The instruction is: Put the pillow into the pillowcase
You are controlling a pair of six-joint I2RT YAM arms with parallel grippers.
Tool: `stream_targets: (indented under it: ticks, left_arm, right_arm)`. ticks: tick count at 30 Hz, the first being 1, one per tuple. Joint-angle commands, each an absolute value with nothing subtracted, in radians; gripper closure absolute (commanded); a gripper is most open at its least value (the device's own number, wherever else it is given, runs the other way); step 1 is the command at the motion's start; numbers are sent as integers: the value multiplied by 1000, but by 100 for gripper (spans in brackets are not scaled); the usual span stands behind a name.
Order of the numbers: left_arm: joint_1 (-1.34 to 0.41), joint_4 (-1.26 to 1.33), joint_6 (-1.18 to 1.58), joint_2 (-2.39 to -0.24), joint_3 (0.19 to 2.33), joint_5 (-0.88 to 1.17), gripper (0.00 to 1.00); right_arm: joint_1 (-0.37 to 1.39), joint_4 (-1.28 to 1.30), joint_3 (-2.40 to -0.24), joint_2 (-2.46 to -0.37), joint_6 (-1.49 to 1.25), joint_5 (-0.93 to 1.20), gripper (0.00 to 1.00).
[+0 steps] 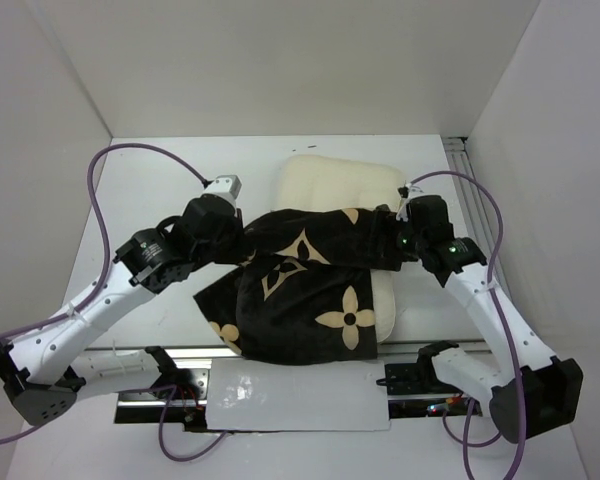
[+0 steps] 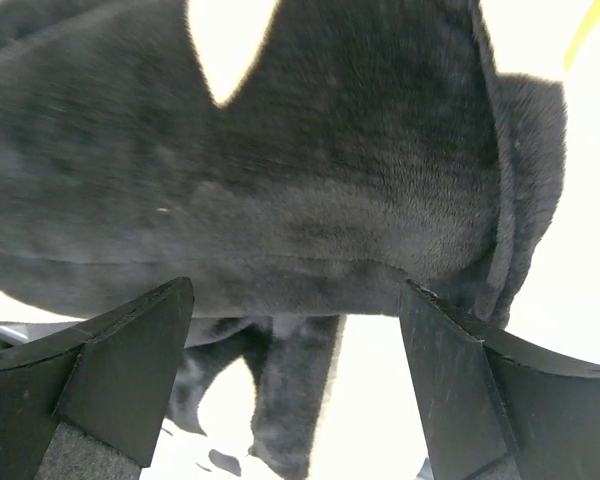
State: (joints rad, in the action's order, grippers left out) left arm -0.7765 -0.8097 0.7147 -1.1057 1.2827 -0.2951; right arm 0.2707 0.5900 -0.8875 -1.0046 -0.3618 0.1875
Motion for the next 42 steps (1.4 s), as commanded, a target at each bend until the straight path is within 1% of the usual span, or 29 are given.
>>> stream_targets:
  ticks: [1, 2, 3, 4, 6, 8, 11, 16, 20, 21, 22, 23, 24, 26, 27, 29, 30, 32, 33, 34, 35, 36, 37, 38, 39, 40, 41, 42]
  left_arm:
    - [-785, -807, 742, -1101, 1321, -334, 100]
    - [-785, -807, 732, -1101, 1321, -345, 100]
    - [-785, -819, 732, -1111, 1330, -345, 100]
    - [-785, -819, 732, -1111, 1330, -354, 100]
    - [-785, -828, 732, -1111, 1330, -364, 100]
    - [-785, -828, 732, -1120, 1342, -373, 100]
    - [-785, -838, 709, -1129, 1368, -373, 100]
    - [-785, -848, 690, -1129, 1399, -373, 100]
    - [-776, -848, 680, -1129, 1399, -382, 100]
    - [-767, -848, 680, -1129, 1408, -382, 100]
    - [-767, -848, 680, -1140, 1408, -382, 100]
    - [-767, -848, 680, -1152, 1408, -382, 100]
    - [-755, -848, 670, -1161, 1431, -382, 100]
    - [-726, -848, 652, -1184, 1474, -391, 100]
    - [-695, -848, 626, -1213, 1533, -391, 100]
    - [-655, -830, 589, -1256, 1613, -403, 100]
    - [-612, -830, 539, -1317, 1731, -403, 100]
    - [-560, -841, 483, -1391, 1880, -403, 100]
    - [-543, -841, 451, -1428, 2045, -403, 100]
    - [-526, -851, 387, -1506, 2134, -432, 100]
    - [-509, -851, 355, -1543, 2225, -445, 100]
    - [-479, -851, 292, -1577, 2390, -460, 100]
    - [-466, -842, 260, -1603, 2449, -483, 100]
    - [-457, -812, 227, -1618, 2483, -530, 100]
    - [-457, -767, 192, -1602, 2462, -563, 100]
    - [-457, -638, 116, -1571, 2421, -622, 100]
    - [-457, -565, 79, -1490, 2369, -644, 100]
    - [-457, -495, 45, -1445, 2271, -667, 100]
  right_arm:
    - [276, 564, -868, -1044, -328, 198, 11]
    - [285, 586, -868, -1054, -328, 157, 11]
    - [285, 607, -877, -1054, -328, 43, 11]
    - [285, 627, -877, -1054, -328, -25, 11]
    - [285, 660, -877, -1054, -373, -135, 7]
    - [285, 650, -877, -1042, -351, -94, 5]
    - [285, 650, -867, -1032, -380, -104, 5]
    - [276, 650, -867, -1114, -402, -126, 5]
    - [267, 571, -839, -1150, -383, -106, 5]
    - [267, 530, -839, -1163, -374, -91, 7]
    - [267, 513, -839, -1163, -365, -62, 44]
    - [267, 499, -839, -1176, -365, -1, 88]
    - [267, 508, -885, -1187, -365, 12, 100]
    - [267, 537, -957, -1187, -333, 44, 100]
    - [267, 561, -998, -1187, -319, 44, 100]
    - [267, 574, -1139, -1187, -307, 3, 100]
    - [267, 574, -1241, -1210, -307, -9, 100]
    - [267, 540, -1348, -1257, -298, -9, 100]
    - [267, 507, -1405, -1284, -298, -9, 100]
    - [267, 491, -1531, -1313, -285, 14, 100]
    - [258, 476, -1596, -1343, -285, 14, 100]
    - [258, 450, -1661, -1414, -285, 14, 100]
    - [258, 440, -1804, -1451, -276, -7, 100]
    - [258, 440, -1880, -1488, -276, -18, 100]
    - [249, 417, -1957, -1564, -265, -18, 100]
    - [249, 408, -2117, -1603, -240, 0, 100]
    - [249, 399, -2199, -1635, -230, 55, 100]
    - [249, 381, -2273, -1688, -230, 73, 100]
